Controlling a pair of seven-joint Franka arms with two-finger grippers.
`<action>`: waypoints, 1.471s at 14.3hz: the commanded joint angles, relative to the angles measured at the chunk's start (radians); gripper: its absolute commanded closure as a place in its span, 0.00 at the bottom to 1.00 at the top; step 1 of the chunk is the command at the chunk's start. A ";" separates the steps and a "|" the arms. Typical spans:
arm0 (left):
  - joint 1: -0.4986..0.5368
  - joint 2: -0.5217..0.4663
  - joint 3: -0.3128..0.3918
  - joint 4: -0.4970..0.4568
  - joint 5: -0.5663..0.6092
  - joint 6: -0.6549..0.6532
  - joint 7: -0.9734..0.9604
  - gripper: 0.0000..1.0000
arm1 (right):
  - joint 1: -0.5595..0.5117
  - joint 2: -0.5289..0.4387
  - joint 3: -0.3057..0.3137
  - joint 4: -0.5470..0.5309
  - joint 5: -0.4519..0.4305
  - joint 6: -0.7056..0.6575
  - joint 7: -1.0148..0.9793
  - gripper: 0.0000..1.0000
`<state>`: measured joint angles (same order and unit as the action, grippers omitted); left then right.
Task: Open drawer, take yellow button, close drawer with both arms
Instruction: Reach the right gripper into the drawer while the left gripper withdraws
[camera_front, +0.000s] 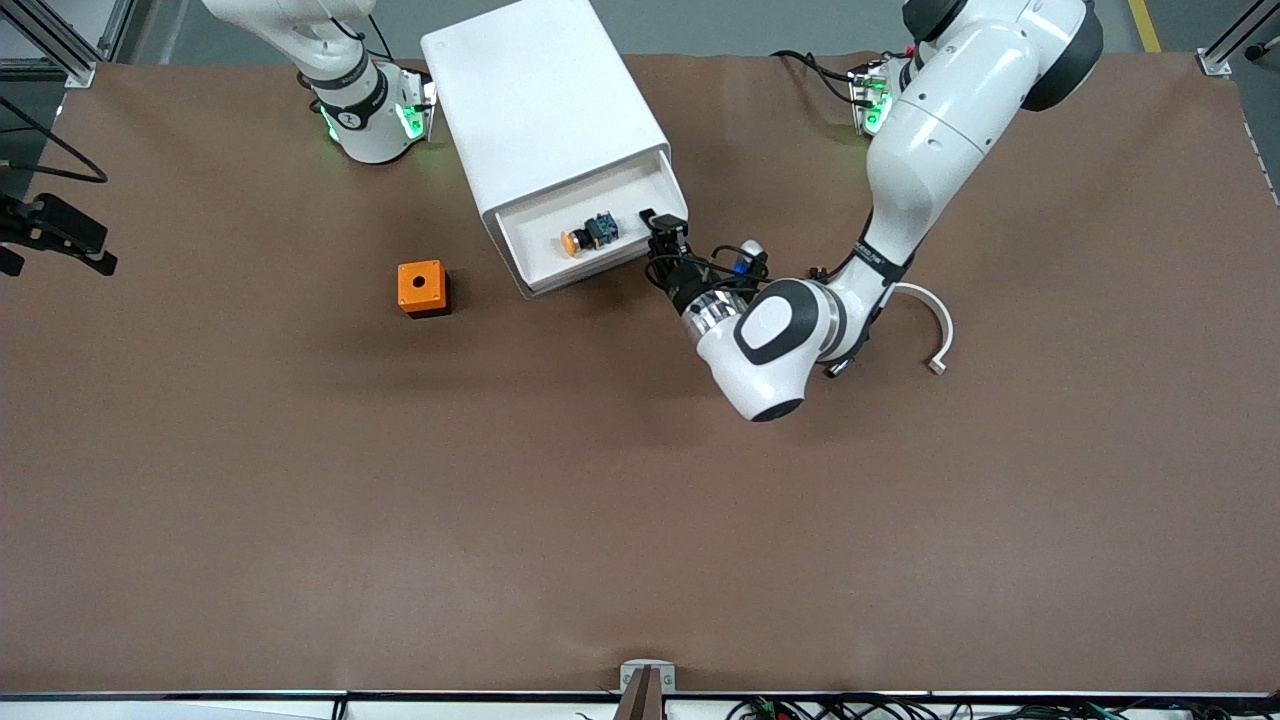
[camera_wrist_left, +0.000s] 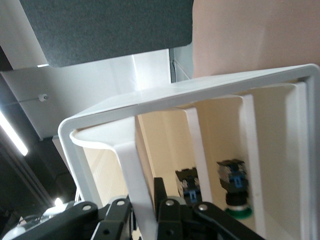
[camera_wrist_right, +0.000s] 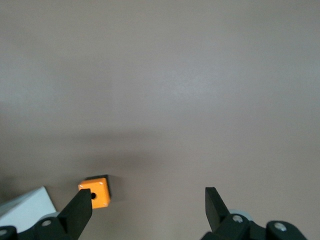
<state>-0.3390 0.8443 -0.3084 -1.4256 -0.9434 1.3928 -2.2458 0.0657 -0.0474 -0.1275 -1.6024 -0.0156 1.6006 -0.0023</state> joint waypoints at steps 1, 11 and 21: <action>0.026 0.010 0.005 0.004 -0.009 0.028 0.008 0.85 | 0.086 0.004 0.005 0.009 0.006 -0.011 0.239 0.00; 0.054 0.010 0.005 0.034 -0.011 0.046 0.063 0.00 | 0.426 0.058 0.005 0.004 0.071 0.005 1.075 0.00; 0.091 -0.002 0.043 0.148 0.032 0.008 0.607 0.00 | 0.697 0.159 0.005 -0.080 0.071 0.222 1.547 0.00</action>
<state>-0.2529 0.8455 -0.2821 -1.3210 -0.9432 1.4244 -1.7423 0.7336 0.0989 -0.1105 -1.6722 0.0491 1.7958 1.4967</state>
